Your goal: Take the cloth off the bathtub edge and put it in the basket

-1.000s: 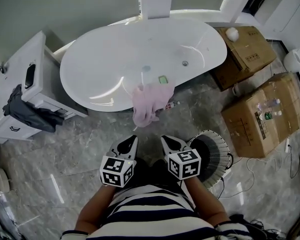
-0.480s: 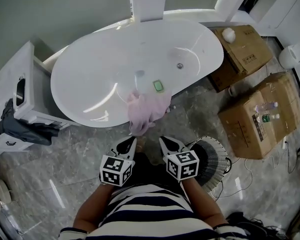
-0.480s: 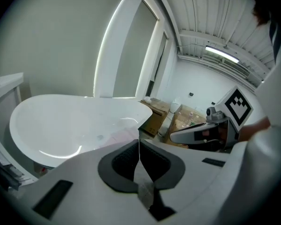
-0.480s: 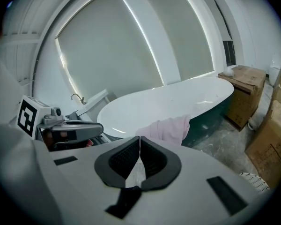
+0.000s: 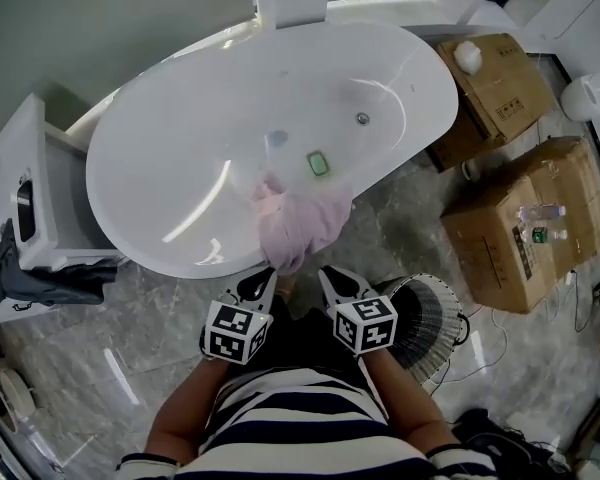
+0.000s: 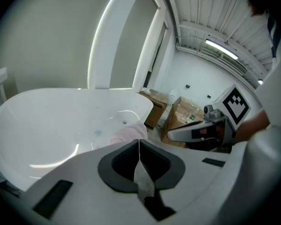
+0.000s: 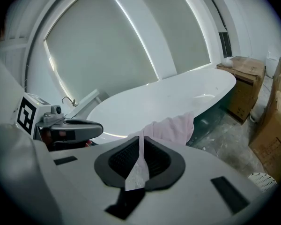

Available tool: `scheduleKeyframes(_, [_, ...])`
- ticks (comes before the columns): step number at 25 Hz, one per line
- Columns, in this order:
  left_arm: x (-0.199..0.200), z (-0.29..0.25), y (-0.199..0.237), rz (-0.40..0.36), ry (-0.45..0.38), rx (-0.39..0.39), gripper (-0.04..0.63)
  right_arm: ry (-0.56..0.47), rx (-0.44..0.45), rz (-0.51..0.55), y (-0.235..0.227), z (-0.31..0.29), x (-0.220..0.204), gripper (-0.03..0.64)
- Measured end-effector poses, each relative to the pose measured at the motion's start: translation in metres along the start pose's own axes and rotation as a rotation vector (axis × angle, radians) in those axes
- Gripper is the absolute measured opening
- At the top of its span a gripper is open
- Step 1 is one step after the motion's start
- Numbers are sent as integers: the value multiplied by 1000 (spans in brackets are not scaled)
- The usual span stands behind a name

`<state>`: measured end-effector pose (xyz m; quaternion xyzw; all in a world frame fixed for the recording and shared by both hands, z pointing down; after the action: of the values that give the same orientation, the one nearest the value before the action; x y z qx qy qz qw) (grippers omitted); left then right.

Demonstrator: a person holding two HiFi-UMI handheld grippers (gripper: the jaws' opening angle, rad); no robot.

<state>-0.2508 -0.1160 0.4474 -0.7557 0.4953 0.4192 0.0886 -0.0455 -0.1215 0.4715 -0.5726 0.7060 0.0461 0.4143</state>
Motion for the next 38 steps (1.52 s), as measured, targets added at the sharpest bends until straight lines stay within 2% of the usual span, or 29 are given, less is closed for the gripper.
scheduleKeyframes(10, [4, -39, 28, -59, 119, -84, 21, 46, -36, -78, -10, -47, 7, 31])
scheduleKeyframes(11, [5, -42, 31, -68, 122, -85, 21, 54, -39, -84, -11, -52, 7, 38])
scheduleKeyframes(13, [7, -47, 37, -87, 129, -88, 21, 73, -40, -97, -14, -60, 6, 97])
scheduleKeyframes(17, [8, -55, 46, -117, 152, -98, 21, 98, -66, -145, -20, -72, 3, 137])
scheduleKeyframes(20, [10, -60, 54, -135, 161, -102, 21, 96, -87, -215, -25, -81, 1, 180])
scheduleKeyframes(25, [9, -62, 64, -130, 174, -110, 22, 87, -80, -405, -35, -99, -3, 267])
scheduleKeyframes(28, [8, -61, 70, -130, 179, -102, 23, 68, -118, -480, -36, -108, -3, 302])
scheduleKeyframes(32, [11, -65, 77, -134, 177, -106, 23, 49, -190, -574, -38, -118, -1, 331])
scheduleKeyframes(35, [9, -65, 82, -143, 182, -98, 23, 66, -239, -607, -40, -125, 0, 337])
scheduleKeyframes(38, [11, -64, 84, -137, 178, -93, 23, 88, -250, -637, -43, -133, 1, 337])
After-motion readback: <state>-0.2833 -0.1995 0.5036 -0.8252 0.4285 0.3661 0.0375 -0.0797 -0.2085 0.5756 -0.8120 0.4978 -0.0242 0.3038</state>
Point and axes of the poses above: the fingertips, and each gripper's own axes: z backward along the fingers, y to its left, x out of its top, the point moved 10 cm from there along z, backward along the fingers, and after that the axes turned 2 degrees about -x, right-handed, at the moved point
